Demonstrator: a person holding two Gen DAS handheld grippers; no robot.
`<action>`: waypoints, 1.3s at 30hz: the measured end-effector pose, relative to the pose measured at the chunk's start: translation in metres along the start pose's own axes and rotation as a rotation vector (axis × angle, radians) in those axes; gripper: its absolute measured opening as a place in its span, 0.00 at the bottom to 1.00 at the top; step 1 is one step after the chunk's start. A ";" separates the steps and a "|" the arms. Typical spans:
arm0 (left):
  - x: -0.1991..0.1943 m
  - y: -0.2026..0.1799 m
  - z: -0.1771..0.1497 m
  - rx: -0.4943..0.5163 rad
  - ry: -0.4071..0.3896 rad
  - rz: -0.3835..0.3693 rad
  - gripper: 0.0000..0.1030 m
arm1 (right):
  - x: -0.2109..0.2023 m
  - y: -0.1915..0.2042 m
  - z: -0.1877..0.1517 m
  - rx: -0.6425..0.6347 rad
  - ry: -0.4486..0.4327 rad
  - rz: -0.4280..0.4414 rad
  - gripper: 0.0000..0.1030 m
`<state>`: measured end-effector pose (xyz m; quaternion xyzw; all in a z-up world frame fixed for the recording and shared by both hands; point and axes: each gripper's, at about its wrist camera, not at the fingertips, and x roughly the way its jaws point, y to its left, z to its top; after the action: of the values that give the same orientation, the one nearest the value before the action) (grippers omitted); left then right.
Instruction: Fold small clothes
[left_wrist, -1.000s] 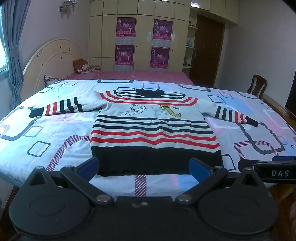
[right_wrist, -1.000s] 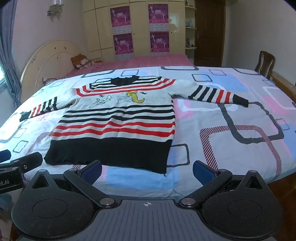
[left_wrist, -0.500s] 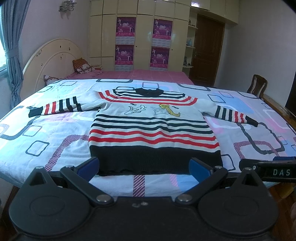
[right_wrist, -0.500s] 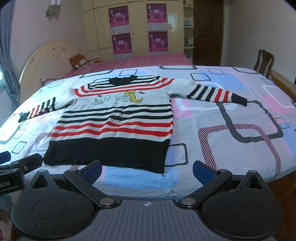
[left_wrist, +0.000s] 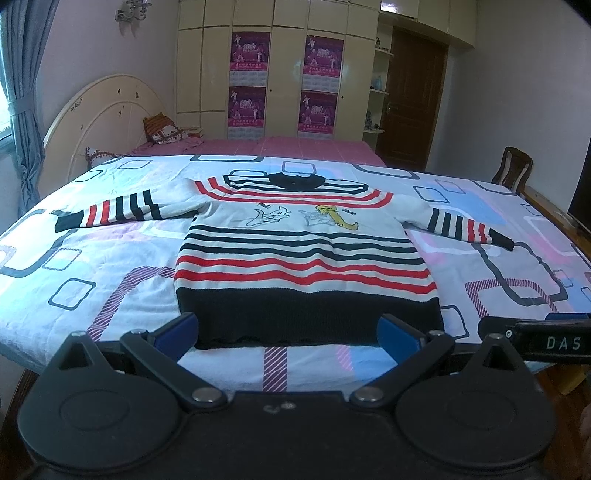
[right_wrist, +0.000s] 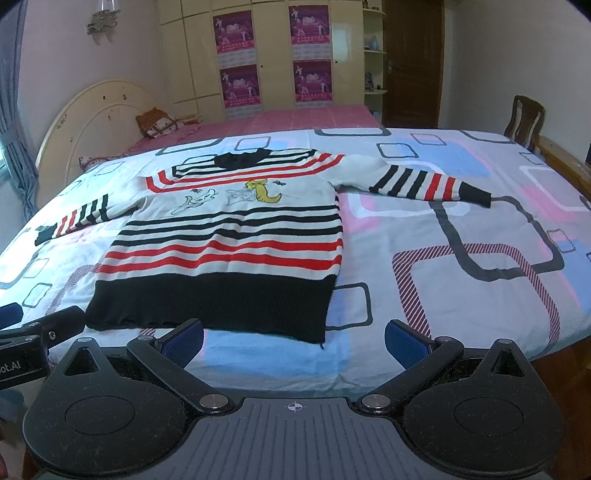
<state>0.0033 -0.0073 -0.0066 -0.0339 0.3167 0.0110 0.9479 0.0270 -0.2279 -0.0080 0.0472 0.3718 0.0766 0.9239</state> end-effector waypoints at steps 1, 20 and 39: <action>0.000 0.000 0.000 0.000 -0.002 0.000 1.00 | 0.000 0.000 0.000 0.000 -0.001 0.000 1.00; 0.001 0.005 0.000 -0.012 -0.003 0.022 1.00 | 0.001 0.004 0.002 -0.009 -0.002 -0.001 1.00; 0.003 -0.002 0.003 0.000 -0.004 0.015 1.00 | 0.003 -0.001 0.004 -0.003 -0.006 0.002 1.00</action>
<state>0.0079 -0.0088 -0.0058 -0.0316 0.3153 0.0183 0.9483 0.0323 -0.2287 -0.0074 0.0463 0.3690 0.0779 0.9250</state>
